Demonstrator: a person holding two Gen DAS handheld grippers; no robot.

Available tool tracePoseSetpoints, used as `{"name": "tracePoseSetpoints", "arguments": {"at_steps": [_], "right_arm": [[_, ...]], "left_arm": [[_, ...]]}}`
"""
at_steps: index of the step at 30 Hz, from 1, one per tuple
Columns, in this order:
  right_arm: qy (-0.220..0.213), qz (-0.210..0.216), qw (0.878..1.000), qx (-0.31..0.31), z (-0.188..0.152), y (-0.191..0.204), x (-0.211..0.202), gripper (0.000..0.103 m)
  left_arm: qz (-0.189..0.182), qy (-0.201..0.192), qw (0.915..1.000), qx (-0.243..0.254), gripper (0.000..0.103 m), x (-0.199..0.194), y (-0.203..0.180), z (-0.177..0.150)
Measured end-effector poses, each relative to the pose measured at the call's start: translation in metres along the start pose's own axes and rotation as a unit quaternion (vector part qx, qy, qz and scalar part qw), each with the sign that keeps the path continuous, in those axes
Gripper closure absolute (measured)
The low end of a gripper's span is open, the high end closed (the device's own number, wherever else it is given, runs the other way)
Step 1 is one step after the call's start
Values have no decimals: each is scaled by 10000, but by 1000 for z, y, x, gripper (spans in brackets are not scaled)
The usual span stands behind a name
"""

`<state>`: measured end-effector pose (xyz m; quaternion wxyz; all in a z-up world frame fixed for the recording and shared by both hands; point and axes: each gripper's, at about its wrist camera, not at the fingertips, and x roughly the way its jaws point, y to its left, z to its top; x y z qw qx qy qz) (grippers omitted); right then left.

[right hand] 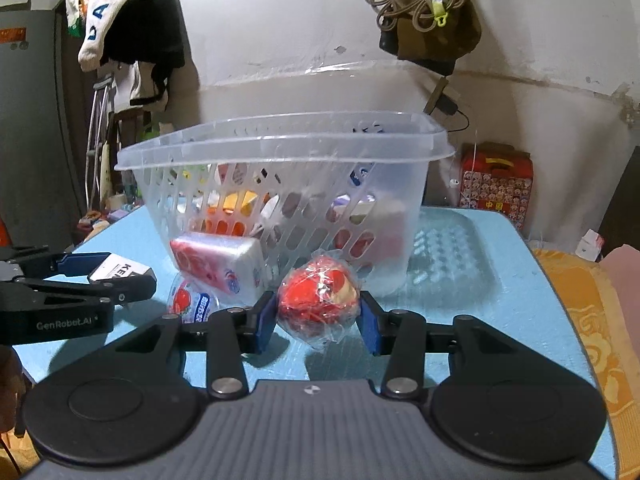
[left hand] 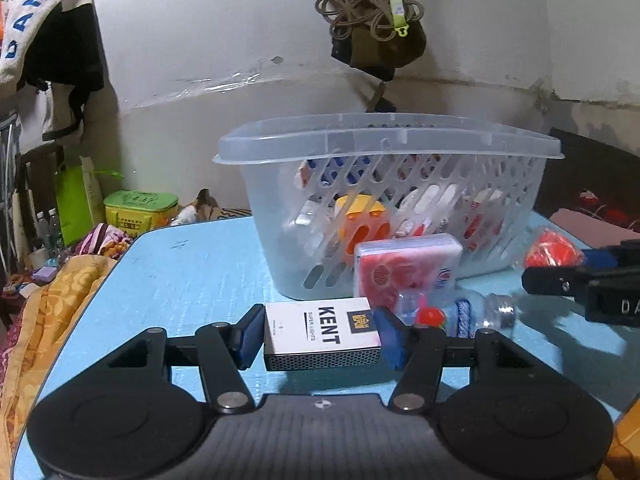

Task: Organize objects
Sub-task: 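Lift the ball and KENT box over the basket and release both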

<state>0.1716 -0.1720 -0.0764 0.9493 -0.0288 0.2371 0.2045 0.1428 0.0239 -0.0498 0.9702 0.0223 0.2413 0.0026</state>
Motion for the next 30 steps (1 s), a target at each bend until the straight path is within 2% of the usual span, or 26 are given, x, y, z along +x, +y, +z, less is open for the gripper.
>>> {"name": "tracePoseSetpoints", "arguments": {"at_steps": [18, 25, 27, 30], "right_arm": [[-147, -174, 9996, 136, 7, -4, -9, 56], [-937, -127, 9955, -87, 25, 5, -53, 56], [-1189, -178, 9927, -47, 39, 5, -59, 56], [-1271, -310, 9914, -60, 70, 3, -44, 56]], "left_arm": [[-9, -191, 9998, -6, 41, -10, 2, 8], [-250, -576, 9980, 3, 41, -38, 3, 19], [-359, -817, 9959, -130, 41, -52, 7, 31], [-429, -1098, 9923, -376, 41, -59, 12, 62]]}}
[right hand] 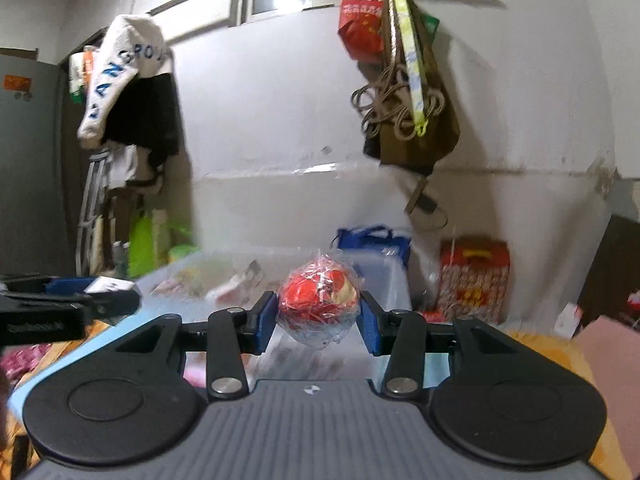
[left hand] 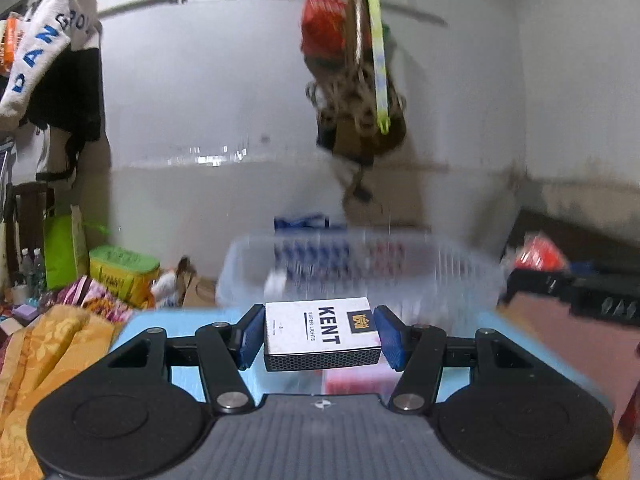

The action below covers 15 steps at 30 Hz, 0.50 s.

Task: Organize objects
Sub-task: 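Lift the ball and KENT box over the basket and release both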

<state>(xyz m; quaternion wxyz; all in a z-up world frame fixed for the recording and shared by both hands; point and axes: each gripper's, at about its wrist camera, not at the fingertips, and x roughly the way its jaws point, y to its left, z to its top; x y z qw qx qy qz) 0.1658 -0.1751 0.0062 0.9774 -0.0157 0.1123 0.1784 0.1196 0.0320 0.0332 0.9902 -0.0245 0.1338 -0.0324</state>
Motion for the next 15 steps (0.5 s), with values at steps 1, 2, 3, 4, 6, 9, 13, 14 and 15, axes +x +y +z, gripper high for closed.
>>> {"name": "tracePoseSetpoints", "arguments": {"at_steps": [1, 2, 3, 4, 6, 9, 13, 14, 15], "right_arm": [[58, -3, 10000, -21, 10, -2, 17, 56], [126, 6, 9999, -18, 17, -3, 32, 56], [269, 16, 9996, 59, 23, -7, 51, 56], [441, 89, 9987, 252, 28, -13, 72, 56], [619, 238, 9969, 431, 27, -20, 98, 56], [610, 198, 9971, 415, 21, -24, 118, 53], [459, -152, 9977, 480, 17, -27, 120, 0], [277, -345, 9977, 513, 17, -25, 110, 0], [168, -253, 9980, 549, 18, -26, 101, 0]], "left_arm": [[32, -29, 10000, -49, 41, 7, -1, 12], [58, -40, 9999, -148, 41, 16, -1, 24], [70, -35, 9993, -367, 41, 29, 2, 36], [39, 47, 9988, -490, 41, 44, 3, 46], [-66, 302, 9978, -589, 41, 78, 3, 59], [30, 611, 9959, -667, 41, 116, 2, 57], [40, 551, 9958, -728, 27, 134, 0, 47], [104, 526, 9963, -677, 10, 135, -1, 47], [143, 465, 9966, -661, 2, 132, -1, 48]]}}
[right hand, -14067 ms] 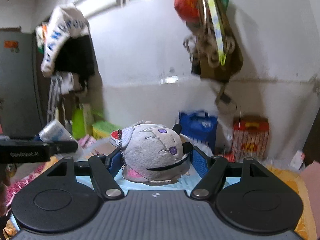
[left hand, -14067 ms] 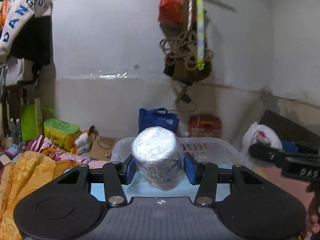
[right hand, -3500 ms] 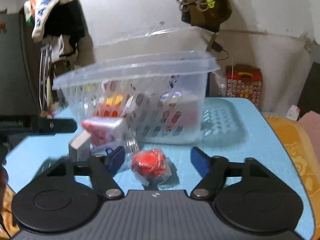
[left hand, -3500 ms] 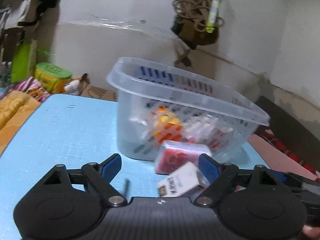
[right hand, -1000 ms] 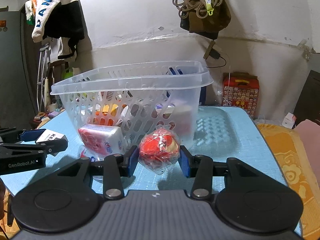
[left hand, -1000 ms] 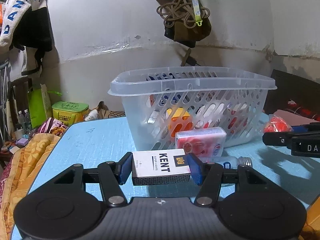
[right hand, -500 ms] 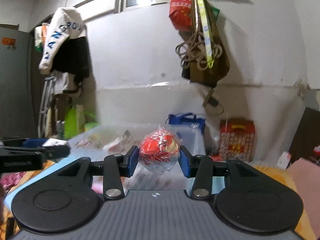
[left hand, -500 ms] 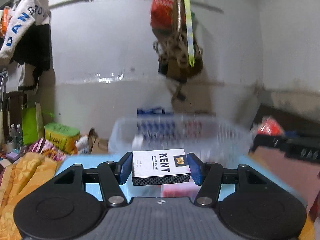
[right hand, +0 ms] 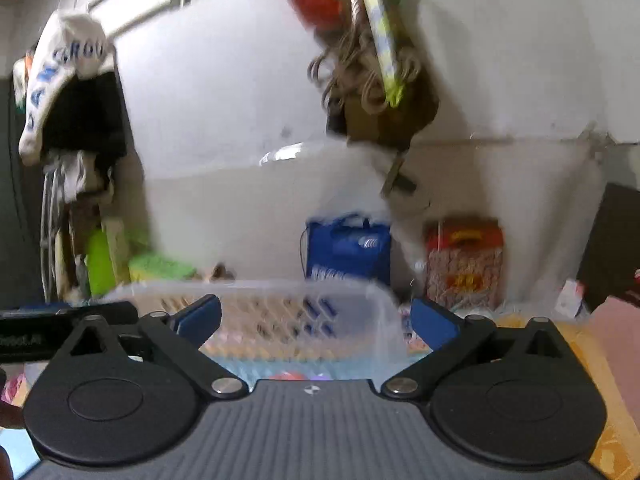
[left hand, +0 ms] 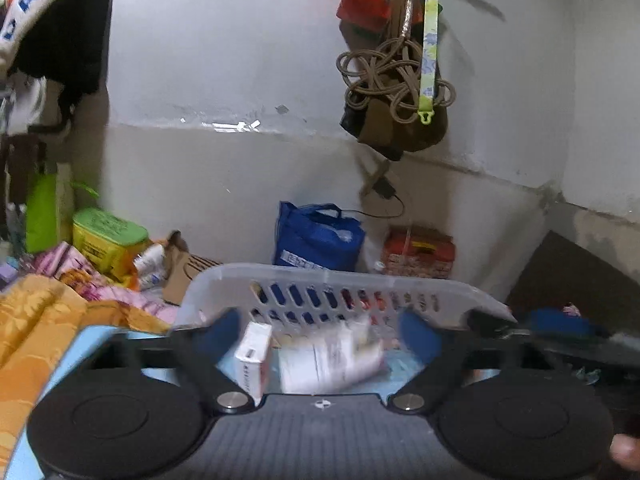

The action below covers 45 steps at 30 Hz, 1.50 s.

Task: Organize objects
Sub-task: 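Lift the ball and KENT box over the basket and release both, then grasp the clear silver-capped bottle with the right tool while the left tool grasps the pink soap box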

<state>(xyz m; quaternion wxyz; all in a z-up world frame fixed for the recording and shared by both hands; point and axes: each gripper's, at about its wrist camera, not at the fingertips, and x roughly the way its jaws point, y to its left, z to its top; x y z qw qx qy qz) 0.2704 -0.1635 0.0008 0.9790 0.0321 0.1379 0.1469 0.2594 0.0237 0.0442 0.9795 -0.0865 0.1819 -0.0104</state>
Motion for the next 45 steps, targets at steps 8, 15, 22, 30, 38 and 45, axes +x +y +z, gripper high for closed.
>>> {"name": "tracePoseSetpoints", "arguments": {"at_steps": [8, 15, 22, 30, 38, 45], "right_arm": [[93, 86, 9918, 1272, -61, -6, -88, 0], [1019, -246, 9941, 270, -116, 48, -66, 0], [1265, -351, 9913, -69, -130, 90, -52, 0], [1524, -248, 9877, -230, -133, 102, -35, 14], [1494, 59, 9871, -579, -131, 102, -44, 34], [1466, 291, 9845, -917, -138, 80, -68, 53]], "left_arm": [[-245, -217, 9992, 209, 0, -76, 5, -31], [394, 227, 9976, 515, 0, -85, 30, -88], [869, 162, 9961, 11, 0, -93, 69, -91], [884, 345, 9953, 204, 0, -85, 67, -101], [832, 380, 9951, 387, 0, -86, 55, -106], [709, 543, 9952, 399, 0, -76, 41, -109]]}}
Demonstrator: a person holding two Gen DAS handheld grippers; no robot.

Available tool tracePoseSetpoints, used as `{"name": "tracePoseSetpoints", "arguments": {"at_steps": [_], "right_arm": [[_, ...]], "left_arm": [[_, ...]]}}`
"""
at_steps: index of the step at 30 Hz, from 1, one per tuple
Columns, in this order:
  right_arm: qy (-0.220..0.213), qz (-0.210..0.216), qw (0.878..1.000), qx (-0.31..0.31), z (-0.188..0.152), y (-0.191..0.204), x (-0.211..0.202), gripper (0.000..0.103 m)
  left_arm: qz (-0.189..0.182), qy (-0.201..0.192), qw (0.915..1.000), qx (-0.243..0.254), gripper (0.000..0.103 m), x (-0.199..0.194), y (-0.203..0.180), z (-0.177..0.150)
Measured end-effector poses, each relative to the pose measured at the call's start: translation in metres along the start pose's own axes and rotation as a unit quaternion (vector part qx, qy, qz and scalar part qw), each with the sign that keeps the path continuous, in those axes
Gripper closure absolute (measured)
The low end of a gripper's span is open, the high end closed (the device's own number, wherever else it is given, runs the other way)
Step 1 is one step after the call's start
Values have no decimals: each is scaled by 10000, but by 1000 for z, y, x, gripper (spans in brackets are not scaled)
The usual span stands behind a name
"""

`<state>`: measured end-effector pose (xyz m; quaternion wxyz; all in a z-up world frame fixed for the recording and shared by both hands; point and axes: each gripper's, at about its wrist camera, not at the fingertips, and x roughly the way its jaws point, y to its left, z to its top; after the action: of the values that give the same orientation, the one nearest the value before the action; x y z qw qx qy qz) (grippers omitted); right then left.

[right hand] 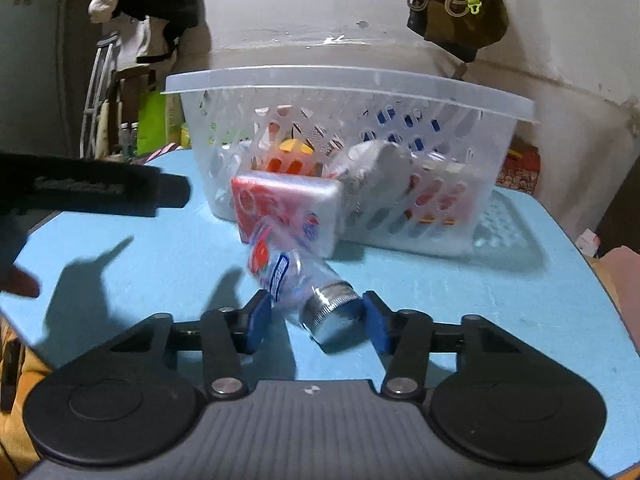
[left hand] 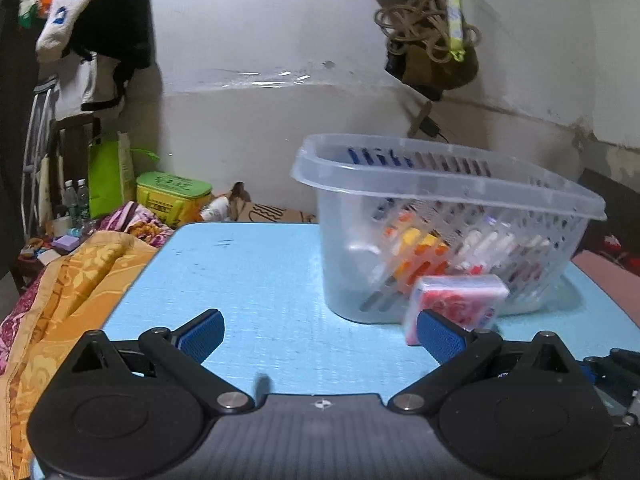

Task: Organize objects
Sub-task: 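Grasp the clear silver-capped bottle with the right tool while the left tool grasps the pink soap box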

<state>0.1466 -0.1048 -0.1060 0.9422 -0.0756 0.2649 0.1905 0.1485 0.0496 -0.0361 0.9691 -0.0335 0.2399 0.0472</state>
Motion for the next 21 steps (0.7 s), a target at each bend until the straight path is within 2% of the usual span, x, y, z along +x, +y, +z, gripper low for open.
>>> {"name": "tracePoseSetpoints", "arguments": {"at_steps": [4, 6, 11, 14, 16, 19, 20, 21], "right_arm": [[24, 99, 9999, 35, -5, -15, -10, 58], [20, 153, 9999, 34, -10, -22, -18, 66], [-55, 119, 9999, 95, -18, -45, -28, 66], [-123, 141, 9997, 139, -24, -54, -32, 66], [-161, 175, 9996, 178, -26, -59, -34, 66], [-203, 176, 9994, 198, -27, -62, -34, 62], [-219, 159, 9994, 213, -27, -62, -33, 57], [-248, 163, 9993, 241, -28, -63, -32, 45]], "left_arm": [[-63, 77, 10000, 2, 0, 4, -14, 1], [-123, 126, 9998, -54, 0, 8, -20, 2], [-305, 207, 9993, -49, 0, 24, -45, 0], [-63, 302, 9995, -24, 0, 37, -57, -7], [-25, 322, 9994, -112, 0, 40, -60, -7], [-63, 120, 9998, -174, 0, 37, -68, -5], [-80, 177, 9997, -117, 0, 40, -73, -5], [-21, 252, 9997, -10, 0, 44, -78, -4]]}}
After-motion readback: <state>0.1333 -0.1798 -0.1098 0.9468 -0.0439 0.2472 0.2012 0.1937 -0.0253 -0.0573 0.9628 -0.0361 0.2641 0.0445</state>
